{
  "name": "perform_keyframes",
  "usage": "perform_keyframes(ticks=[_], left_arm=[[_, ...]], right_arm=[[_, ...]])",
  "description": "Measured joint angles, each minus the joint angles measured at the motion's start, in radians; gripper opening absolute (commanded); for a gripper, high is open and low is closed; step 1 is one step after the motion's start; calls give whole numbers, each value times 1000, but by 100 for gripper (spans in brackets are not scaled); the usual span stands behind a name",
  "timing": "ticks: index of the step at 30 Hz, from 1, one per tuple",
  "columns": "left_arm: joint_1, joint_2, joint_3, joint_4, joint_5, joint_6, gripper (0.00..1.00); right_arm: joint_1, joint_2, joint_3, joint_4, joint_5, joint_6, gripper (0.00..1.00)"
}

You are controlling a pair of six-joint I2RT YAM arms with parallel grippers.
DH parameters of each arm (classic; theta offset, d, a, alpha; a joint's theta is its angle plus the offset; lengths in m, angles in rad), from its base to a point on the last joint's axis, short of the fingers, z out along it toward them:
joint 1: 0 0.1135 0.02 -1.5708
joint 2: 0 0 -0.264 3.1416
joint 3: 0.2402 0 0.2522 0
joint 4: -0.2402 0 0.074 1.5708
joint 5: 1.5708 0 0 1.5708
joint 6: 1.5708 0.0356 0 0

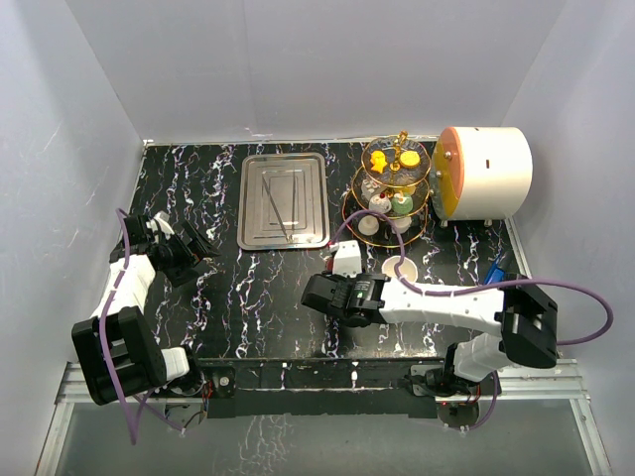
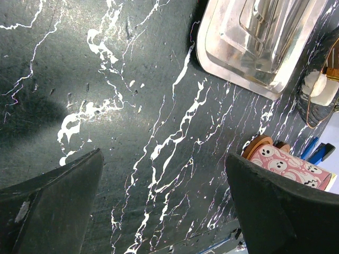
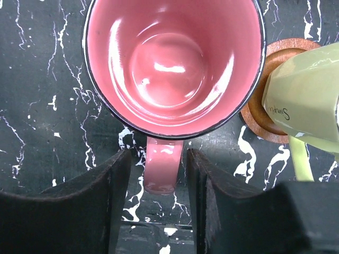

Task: Serve the afternoon tea
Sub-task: Place the cup on the coaster.

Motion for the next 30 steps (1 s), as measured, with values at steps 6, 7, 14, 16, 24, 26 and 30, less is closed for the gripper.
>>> perform_keyframes(ticks=[6,7,14,16,24,26,30], left_arm=[[-3,0,0,0,0,0,99],[-4,0,0,0,0,0,99],[-5,-6,0,0,0,1,99],[-5,-13,0,0,0,2,99],[-7,-68,0,0,-10,3,99],[-12,-85,0,0,-16,3,99],[-26,-121,0,0,-36,3,99]], right_arm=[[0,-56,0,4,1,-11,57],[0,-74,0,5,3,-13,59],[0,-216,-4,18,62,-43,73],[0,-255,-8,34,90,-56,75],[-5,-338,-9,111,241,-151,82],[-11,-339,-9,130,274,-183,84],[-51,-339,-8,181,304,-266,85]])
